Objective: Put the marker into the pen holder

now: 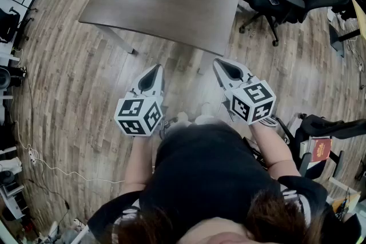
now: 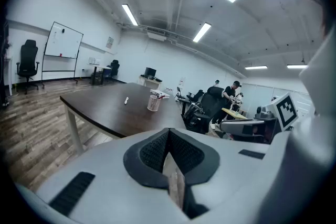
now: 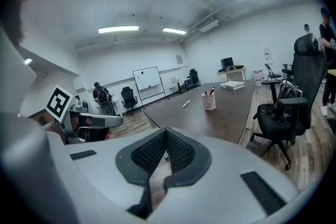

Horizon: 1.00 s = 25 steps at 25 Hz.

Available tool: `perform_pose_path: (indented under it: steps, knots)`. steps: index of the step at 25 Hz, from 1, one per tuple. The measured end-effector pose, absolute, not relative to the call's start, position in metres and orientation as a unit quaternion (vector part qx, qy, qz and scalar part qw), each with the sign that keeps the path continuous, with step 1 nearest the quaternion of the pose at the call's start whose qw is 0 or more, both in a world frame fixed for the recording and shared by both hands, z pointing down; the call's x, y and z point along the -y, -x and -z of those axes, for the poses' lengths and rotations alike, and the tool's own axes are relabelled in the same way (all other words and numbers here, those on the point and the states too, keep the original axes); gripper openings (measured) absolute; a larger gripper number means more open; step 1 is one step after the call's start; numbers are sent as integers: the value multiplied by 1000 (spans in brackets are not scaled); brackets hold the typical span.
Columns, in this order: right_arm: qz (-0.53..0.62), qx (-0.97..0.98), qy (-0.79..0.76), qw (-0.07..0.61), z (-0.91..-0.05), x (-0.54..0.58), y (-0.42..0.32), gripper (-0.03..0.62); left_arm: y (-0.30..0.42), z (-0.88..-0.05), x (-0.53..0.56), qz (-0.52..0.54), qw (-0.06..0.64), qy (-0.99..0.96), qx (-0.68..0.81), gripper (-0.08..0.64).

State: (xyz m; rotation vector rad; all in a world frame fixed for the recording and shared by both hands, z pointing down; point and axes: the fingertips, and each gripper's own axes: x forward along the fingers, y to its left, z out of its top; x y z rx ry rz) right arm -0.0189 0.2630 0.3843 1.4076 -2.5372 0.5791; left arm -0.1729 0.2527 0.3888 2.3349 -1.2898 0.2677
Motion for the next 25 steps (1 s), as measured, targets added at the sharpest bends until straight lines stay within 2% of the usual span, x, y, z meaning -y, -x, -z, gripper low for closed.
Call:
perform_pose_path:
  steps: [13,25]
  knots:
    - [-210,874,-424,109,-399,-231,-10,17,137,-395,-231,-98,239,-822,508,23]
    - [-214,893,-382,100,-403,-199,-2,18,129,-393,-207,-100,228,-814,524,23]
